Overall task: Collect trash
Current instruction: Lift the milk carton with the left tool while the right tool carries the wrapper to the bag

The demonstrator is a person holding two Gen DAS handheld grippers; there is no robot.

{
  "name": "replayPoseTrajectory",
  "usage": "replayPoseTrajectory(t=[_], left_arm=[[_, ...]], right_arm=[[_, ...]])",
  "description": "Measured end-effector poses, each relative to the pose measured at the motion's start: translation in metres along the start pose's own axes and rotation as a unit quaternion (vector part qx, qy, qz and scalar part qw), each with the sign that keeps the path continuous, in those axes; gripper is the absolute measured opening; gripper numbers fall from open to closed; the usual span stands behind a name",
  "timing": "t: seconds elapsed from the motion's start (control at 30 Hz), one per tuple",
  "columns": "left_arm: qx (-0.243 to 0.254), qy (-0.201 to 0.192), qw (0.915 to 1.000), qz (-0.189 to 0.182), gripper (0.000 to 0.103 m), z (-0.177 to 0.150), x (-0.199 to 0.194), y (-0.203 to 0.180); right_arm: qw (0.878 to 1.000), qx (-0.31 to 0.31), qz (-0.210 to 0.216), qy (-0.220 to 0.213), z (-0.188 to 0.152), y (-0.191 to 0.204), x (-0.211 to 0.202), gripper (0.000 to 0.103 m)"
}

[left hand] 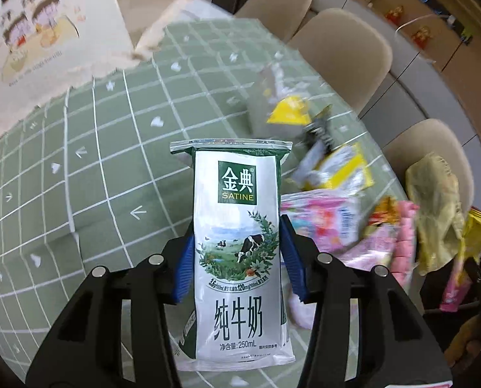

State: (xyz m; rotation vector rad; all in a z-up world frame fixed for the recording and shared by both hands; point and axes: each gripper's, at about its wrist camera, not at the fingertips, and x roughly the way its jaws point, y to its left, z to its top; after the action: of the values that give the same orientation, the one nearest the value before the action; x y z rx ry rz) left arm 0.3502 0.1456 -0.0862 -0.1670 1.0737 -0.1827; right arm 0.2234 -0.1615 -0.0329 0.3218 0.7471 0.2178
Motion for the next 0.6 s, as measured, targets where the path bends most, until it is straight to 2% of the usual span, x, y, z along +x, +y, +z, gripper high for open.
replayPoseTrajectory(t=[0.1,0.2,0.3,0.37,0.47,0.6], left_arm=[[0.025,-0.06,0.9978,-0.009,0.045,-0.002,-0.037,-0.026],[0.054,-0.128,0.99,-0.02,0.046,0.005,-0.076,-0.063],[0.067,-0.191,0.9782,-0.045,0.046,0.011,-0.11,-0.101],[0.079,-0.22,0.9704,-0.061,0.046,0.014,-0.124,-0.124],[0.101,-0.24,0.9622,-0.08,0.046,0.016,-0.135,-0.157],[0.129,-0.24,0.9562,-0.107,0.046,0.016,-0.131,-0.192]], right_arm=[[1.0,-0.01,-0.009,-0.016,0.007,-0.002,-0.011,0.004],[0.999,-0.011,-0.013,-0.037,0.019,-0.007,-0.025,0.004],[0.997,-0.018,-0.026,-0.063,0.03,-0.013,-0.044,0.004],[0.996,-0.024,-0.038,-0.074,0.036,-0.018,-0.054,0.004],[0.994,-0.027,-0.058,-0.087,0.043,-0.028,-0.07,0.004],[0.991,-0.021,-0.083,-0.101,0.046,-0.045,-0.092,0.004]])
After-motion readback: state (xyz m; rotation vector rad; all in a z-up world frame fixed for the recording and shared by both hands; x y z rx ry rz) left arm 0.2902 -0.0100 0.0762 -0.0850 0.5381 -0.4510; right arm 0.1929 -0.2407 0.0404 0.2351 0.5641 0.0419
